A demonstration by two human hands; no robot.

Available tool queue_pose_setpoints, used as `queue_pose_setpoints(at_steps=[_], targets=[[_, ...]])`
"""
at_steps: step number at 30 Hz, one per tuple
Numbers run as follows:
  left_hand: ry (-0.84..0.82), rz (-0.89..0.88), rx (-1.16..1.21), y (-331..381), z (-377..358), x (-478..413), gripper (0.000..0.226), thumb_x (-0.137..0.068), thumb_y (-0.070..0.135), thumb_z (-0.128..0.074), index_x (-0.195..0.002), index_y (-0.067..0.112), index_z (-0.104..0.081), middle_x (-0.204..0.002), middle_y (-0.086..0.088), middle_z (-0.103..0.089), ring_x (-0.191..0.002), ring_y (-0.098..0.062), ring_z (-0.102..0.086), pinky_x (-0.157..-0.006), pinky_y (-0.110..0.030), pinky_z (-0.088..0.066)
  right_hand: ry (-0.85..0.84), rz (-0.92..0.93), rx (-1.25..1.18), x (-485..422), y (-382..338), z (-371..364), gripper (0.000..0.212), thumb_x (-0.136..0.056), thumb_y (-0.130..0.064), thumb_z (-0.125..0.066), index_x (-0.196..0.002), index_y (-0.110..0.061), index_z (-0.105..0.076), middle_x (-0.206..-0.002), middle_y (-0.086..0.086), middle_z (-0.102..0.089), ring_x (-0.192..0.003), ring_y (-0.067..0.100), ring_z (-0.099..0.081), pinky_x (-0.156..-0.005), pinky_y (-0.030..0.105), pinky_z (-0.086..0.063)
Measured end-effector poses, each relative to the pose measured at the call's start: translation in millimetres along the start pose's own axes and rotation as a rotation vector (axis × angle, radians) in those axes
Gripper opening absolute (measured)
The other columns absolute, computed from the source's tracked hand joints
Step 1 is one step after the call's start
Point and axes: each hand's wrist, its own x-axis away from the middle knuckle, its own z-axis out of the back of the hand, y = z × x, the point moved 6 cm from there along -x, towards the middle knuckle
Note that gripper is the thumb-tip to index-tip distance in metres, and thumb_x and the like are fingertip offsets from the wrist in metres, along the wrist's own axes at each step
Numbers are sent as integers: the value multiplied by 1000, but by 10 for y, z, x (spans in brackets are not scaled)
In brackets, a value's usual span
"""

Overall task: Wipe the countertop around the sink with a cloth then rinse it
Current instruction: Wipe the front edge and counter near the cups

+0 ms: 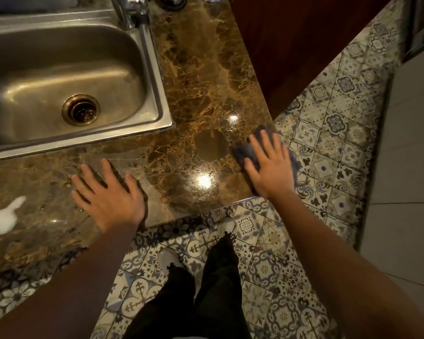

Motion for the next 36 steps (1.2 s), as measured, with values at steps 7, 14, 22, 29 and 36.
queue_pose_setpoints(at_steps=[7, 14, 22, 29, 36], targets=[[-22, 2, -15, 18, 10, 3, 67, -98, 51, -27, -156, 17, -28, -164, -23, -17, -151, -45, -11, -121, -61, -8, 59, -369, -129, 75, -1011, -154, 74, -100, -59, -16, -162, -18, -6, -169, 14, 0, -154, 41, 6, -123, 58, 0], [-3, -3, 2, 7, 9, 2, 64, -100, 49, -32, -155, 16, -29, -164, -23, -18, -151, -46, -12, -120, -61, -8, -114, 564, -25, 482, -1531, -280, 61, -104, -58, -23, -159, -33, -22, -169, 1, -10, -156, 29, 6, -125, 52, -1], [17, -2, -40, 13, -9, 0, 61, -102, 47, -34, -154, 16, -31, -162, -24, -22, -150, -46, -16, -120, -61, -12, 55, -94, -10, -465, -577, -30, 71, -97, -63, -16, -161, -32, -10, -169, 11, 0, -155, 37, 3, -125, 54, -4], [20, -1, -62, 36, 6, -4, 61, -102, 46, -31, -154, 15, -31, -161, -26, -24, -148, -48, -19, -119, -61, -14, 20, 162, -55, -379, -1964, -129, 75, -102, -54, -23, -161, -12, -7, -167, 22, 4, -153, 42, 9, -125, 53, 1], [34, -2, -57, 20, -12, -4, 61, -101, 45, -34, -153, 13, -35, -160, -26, -27, -148, -49, -21, -119, -61, -15, -56, 707, 85, -369, -2116, -162, 70, -103, -52, -27, -161, -14, -16, -169, 12, -4, -156, 31, 1, -126, 48, -5]])
